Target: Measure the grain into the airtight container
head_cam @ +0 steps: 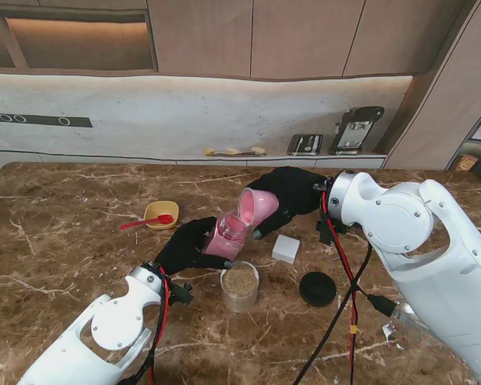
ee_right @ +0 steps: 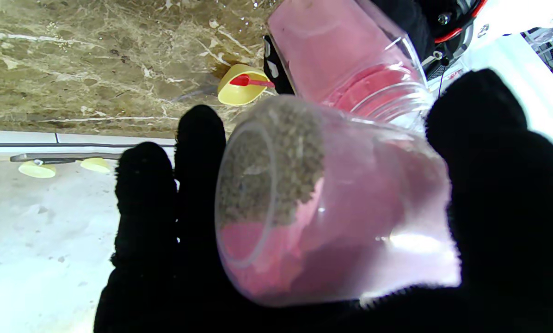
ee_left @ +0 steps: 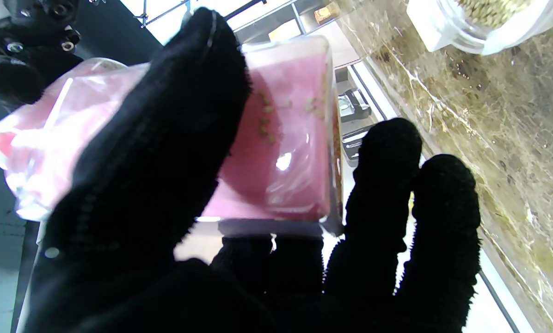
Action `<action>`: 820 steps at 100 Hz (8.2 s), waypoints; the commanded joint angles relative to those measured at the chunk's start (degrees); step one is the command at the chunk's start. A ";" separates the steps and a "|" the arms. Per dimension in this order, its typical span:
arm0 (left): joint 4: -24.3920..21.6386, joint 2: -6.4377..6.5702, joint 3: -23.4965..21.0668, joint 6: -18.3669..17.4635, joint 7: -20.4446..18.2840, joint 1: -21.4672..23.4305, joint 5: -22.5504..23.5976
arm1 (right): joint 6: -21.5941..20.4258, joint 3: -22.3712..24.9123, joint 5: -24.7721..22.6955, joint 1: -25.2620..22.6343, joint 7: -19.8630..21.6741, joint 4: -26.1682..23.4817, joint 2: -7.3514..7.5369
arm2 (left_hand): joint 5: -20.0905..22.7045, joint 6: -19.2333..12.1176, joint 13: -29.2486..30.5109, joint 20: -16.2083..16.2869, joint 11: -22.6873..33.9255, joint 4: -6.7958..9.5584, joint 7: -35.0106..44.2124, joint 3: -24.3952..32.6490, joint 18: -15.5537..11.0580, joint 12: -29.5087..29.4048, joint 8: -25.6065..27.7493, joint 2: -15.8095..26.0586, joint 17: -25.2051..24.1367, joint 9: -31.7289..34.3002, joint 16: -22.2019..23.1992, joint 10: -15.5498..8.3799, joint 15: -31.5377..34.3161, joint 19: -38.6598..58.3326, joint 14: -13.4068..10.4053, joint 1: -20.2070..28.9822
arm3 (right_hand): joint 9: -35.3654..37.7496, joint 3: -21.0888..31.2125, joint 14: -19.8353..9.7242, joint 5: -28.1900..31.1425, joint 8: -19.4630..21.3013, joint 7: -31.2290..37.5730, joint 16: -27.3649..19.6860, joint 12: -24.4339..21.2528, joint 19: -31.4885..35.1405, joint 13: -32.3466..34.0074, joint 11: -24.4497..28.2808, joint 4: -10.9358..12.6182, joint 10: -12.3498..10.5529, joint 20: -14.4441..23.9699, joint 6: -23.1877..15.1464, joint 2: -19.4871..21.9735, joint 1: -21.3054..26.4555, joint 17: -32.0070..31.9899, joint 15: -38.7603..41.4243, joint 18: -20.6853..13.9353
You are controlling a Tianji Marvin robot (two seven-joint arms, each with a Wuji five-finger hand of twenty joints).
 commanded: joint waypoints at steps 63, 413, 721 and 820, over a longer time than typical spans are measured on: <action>-0.41 0.04 -0.20 -0.22 0.06 0.55 0.75 | -3.80 -4.29 -7.51 5.40 2.98 0.27 0.73 | 21.62 -10.61 1.13 1.37 19.32 3.10 33.32 20.89 0.42 4.97 5.12 25.45 -0.13 9.99 0.87 -4.02 2.39 2.60 -2.09 9.91 | 5.46 11.17 -7.03 7.68 3.12 6.50 3.14 3.04 3.89 4.11 7.76 -0.75 -5.63 2.22 -12.25 14.10 8.97 1.45 6.14 -3.15; -0.01 -0.54 1.38 -0.32 2.18 0.31 1.23 | -26.17 -15.70 -52.26 8.50 -7.84 -6.53 -0.91 | 22.24 -10.79 1.19 1.41 19.63 3.04 33.59 22.08 0.58 5.07 5.20 25.13 -0.34 10.49 0.74 -4.28 2.96 2.97 -1.66 9.50 | 8.82 12.27 -11.69 8.25 4.80 5.11 6.99 5.96 5.53 7.94 13.07 -0.54 -9.83 2.96 -15.21 14.82 5.88 6.02 12.01 -5.58; 1.13 -1.14 1.44 -2.65 4.58 -0.12 1.65 | -20.51 -9.16 -35.08 5.16 -8.67 -0.67 -0.67 | 22.70 -11.26 0.54 1.37 20.14 3.56 34.21 22.58 0.10 4.74 4.79 25.24 -1.28 10.48 0.76 -4.97 2.03 2.01 -2.13 9.38 | 7.22 13.97 -12.78 8.85 -2.85 4.23 9.30 8.26 -3.03 3.39 8.25 -1.19 -10.96 4.32 -18.50 13.85 4.40 1.11 4.55 -4.92; 1.15 -1.30 1.71 -3.15 5.12 -0.57 1.75 | -8.38 4.10 -14.33 -7.31 -23.77 4.79 -3.52 | 22.96 -11.35 0.55 1.32 20.23 3.63 34.29 22.89 0.27 4.68 4.67 25.22 -1.36 10.57 0.70 -5.06 2.06 2.05 -2.03 9.29 | 7.70 14.98 -11.03 9.61 -4.02 4.88 9.24 7.20 -3.30 2.91 7.69 -1.96 -9.26 4.80 -17.09 12.68 4.99 -0.23 4.16 -3.28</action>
